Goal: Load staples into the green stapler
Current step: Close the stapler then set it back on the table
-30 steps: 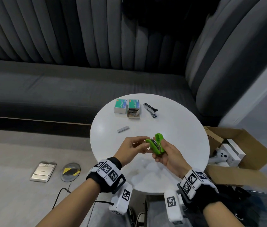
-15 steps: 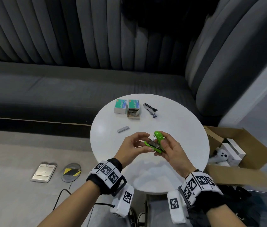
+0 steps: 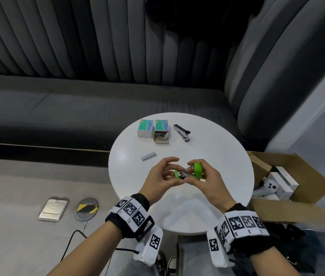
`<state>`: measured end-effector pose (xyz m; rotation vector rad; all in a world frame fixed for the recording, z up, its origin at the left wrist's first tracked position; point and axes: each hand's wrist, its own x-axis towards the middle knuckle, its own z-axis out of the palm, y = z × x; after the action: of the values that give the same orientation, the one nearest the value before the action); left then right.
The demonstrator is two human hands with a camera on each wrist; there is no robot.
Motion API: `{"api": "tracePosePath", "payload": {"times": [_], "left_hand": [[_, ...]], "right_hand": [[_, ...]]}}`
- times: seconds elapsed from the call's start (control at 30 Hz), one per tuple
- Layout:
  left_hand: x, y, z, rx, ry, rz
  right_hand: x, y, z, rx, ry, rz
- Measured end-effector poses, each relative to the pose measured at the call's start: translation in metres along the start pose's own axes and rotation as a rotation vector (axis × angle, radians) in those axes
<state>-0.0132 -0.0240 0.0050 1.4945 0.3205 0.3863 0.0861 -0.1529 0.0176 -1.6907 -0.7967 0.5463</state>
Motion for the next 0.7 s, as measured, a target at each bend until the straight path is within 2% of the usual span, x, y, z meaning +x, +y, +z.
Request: {"api": "tracePosePath", "payload": {"times": [0.13,0.47,0.53,0.7], "left_hand": [[0.001,-0.004,-0.001,-0.004,0.012,-0.020],[0.007,-0.008,-0.003,0.028,-0.025,-0.094],[0.008,-0.010,-0.004,0.043,-0.025,-0.103],[0.008,-0.021,-0.008,0.072,-0.017,-0.120]], "right_hand": [[0.002,-0.001,0.003,-0.107,0.065,-0.052],[-0.002,0.012,0.017,0.211,0.208,0.028],[-0.002,0.015,0.017,0.192,0.203,0.031],[0.003,0.023,0.016,0.026,0.076,0.059]]}}
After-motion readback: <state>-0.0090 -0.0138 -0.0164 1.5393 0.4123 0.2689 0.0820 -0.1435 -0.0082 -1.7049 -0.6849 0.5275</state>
